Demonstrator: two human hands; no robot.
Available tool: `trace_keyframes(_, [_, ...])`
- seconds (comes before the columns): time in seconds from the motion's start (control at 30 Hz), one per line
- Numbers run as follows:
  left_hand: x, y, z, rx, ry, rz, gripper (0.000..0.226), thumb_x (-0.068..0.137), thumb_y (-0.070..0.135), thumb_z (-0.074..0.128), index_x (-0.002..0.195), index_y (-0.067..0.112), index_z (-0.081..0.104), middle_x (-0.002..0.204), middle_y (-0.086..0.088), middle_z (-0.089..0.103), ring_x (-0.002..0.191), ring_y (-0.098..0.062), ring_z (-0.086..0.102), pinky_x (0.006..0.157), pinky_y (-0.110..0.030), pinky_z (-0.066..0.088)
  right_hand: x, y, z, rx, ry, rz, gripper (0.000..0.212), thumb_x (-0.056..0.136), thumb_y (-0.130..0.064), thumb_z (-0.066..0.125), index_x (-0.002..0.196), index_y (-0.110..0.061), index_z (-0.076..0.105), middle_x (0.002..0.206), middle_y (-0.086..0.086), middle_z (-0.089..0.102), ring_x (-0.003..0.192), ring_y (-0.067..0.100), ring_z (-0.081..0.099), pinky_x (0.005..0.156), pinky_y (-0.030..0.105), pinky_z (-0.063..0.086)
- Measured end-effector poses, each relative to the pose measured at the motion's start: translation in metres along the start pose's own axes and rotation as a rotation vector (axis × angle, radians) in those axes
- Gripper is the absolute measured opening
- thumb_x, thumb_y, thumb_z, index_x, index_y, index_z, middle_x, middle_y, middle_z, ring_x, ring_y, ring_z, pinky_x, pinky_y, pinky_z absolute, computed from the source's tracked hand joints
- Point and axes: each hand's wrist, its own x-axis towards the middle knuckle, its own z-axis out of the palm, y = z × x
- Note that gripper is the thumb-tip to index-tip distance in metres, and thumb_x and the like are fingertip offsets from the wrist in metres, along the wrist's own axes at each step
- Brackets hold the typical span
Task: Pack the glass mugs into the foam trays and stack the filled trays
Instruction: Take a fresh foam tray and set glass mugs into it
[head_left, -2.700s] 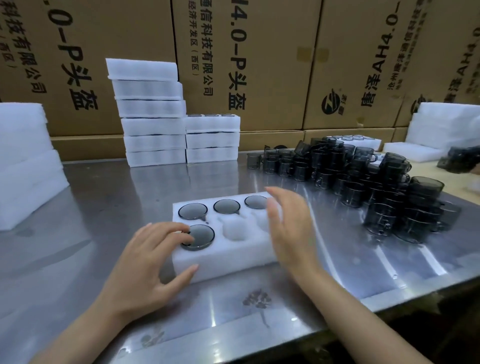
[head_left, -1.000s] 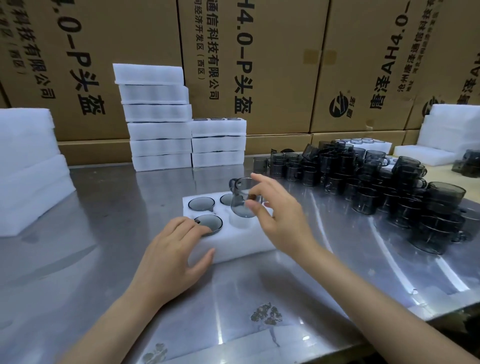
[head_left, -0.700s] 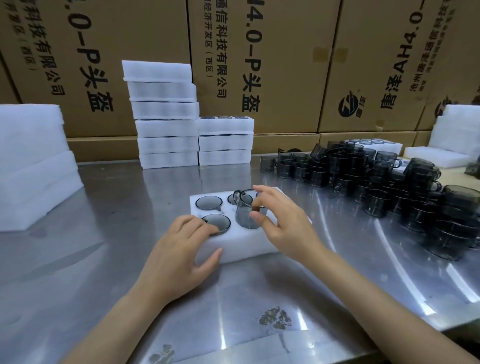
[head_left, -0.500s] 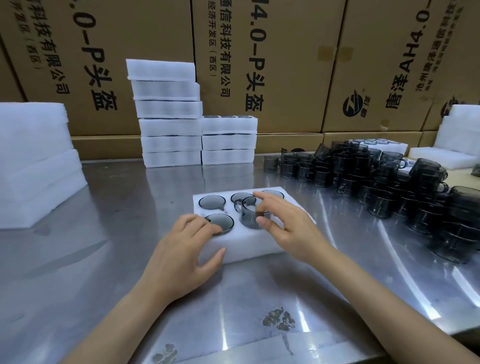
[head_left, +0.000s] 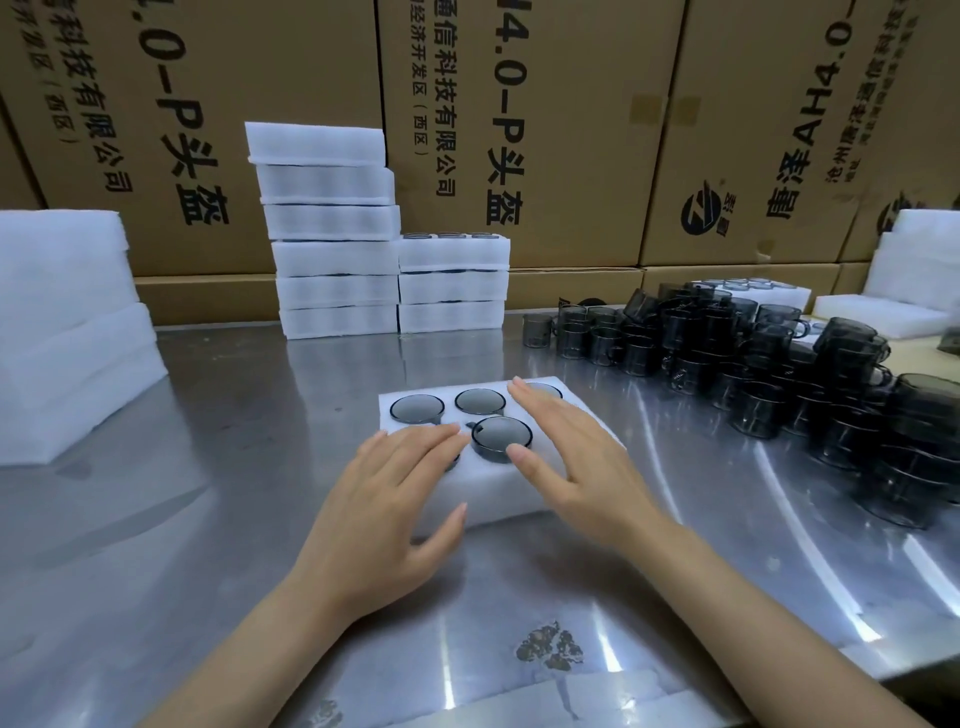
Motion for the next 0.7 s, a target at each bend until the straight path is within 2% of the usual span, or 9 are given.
trace_keyframes(0.07, [0.002, 0.006, 0.002, 0.038, -0.044, 0.025, 0.057, 0.086, 0.042, 0.047, 0.136, 0.016, 0.051, 0.142, 0.005, 0.047, 0.130, -0.017, 0.045, 0.109, -0.037, 0.029, -0.002, 0.000, 0.002, -0.064, -0.047, -0.024, 0.058, 0.096, -0.046, 0.042, 0.149, -0.030, 0.024, 0.149, -0.027, 0.018, 0.139, -0.008, 0.014, 0.116, 0.020, 0.007])
trace_keyframes(0.17, [0.005, 0.011, 0.007, 0.076, -0.090, 0.040, 0.058, 0.086, 0.045, 0.044, 0.134, 0.014, 0.053, 0.141, 0.004, 0.049, 0.133, -0.021, 0.043, 0.111, -0.038, 0.022, -0.003, 0.000, 0.006, -0.194, -0.117, -0.040, 0.059, 0.096, -0.052, 0.037, 0.149, -0.030, 0.023, 0.153, -0.021, 0.022, 0.142, -0.005, 0.010, 0.114, 0.021, -0.003])
trace_keyframes(0.27, [0.009, 0.012, 0.009, 0.039, -0.090, -0.003, 0.054, 0.083, 0.045, 0.043, 0.123, 0.016, 0.063, 0.130, 0.006, 0.059, 0.130, -0.021, 0.047, 0.112, -0.040, 0.025, -0.002, -0.001, 0.006, -0.262, -0.166, -0.031, 0.059, 0.095, -0.057, 0.032, 0.148, -0.031, 0.029, 0.152, -0.018, 0.028, 0.142, -0.001, 0.015, 0.116, 0.028, 0.000])
trace_keyframes(0.4, [0.015, 0.014, 0.009, 0.017, -0.051, -0.018, 0.048, 0.081, 0.043, 0.045, 0.112, 0.014, 0.068, 0.118, 0.004, 0.066, 0.119, -0.021, 0.058, 0.106, -0.044, 0.030, -0.001, -0.003, 0.006, -0.259, -0.164, -0.021, 0.059, 0.095, -0.057, 0.032, 0.147, -0.032, 0.028, 0.152, -0.018, 0.029, 0.142, 0.000, 0.017, 0.116, 0.029, 0.001])
trace_keyframes(0.5, [0.013, 0.014, 0.012, 0.002, -0.034, -0.016, 0.048, 0.081, 0.041, 0.046, 0.112, 0.013, 0.068, 0.117, 0.003, 0.067, 0.114, -0.020, 0.061, 0.106, -0.039, 0.032, -0.003, -0.003, 0.008, -0.267, -0.153, -0.032, 0.059, 0.095, -0.057, 0.032, 0.148, -0.032, 0.026, 0.152, -0.018, 0.029, 0.142, 0.001, 0.017, 0.116, 0.029, 0.000])
trace_keyframes(0.6, [0.010, 0.011, 0.013, 0.020, -0.064, 0.003, 0.049, 0.082, 0.039, 0.045, 0.120, 0.014, 0.065, 0.122, 0.003, 0.064, 0.114, -0.019, 0.061, 0.104, -0.036, 0.027, -0.003, -0.001, 0.007, -0.150, -0.052, -0.031, 0.056, 0.095, -0.055, 0.031, 0.145, -0.030, 0.034, 0.147, -0.016, 0.038, 0.139, 0.001, 0.023, 0.114, 0.024, 0.003])
trace_keyframes(0.7, [0.008, 0.009, 0.011, 0.012, -0.055, 0.011, 0.049, 0.084, 0.036, 0.044, 0.124, 0.015, 0.061, 0.128, 0.004, 0.060, 0.116, -0.016, 0.056, 0.105, -0.035, 0.026, 0.003, 0.014, -0.002, 0.034, 0.253, 0.098, 0.054, 0.092, -0.050, 0.030, 0.132, -0.022, 0.052, 0.132, -0.010, 0.055, 0.125, 0.006, 0.041, 0.107, 0.025, 0.023])
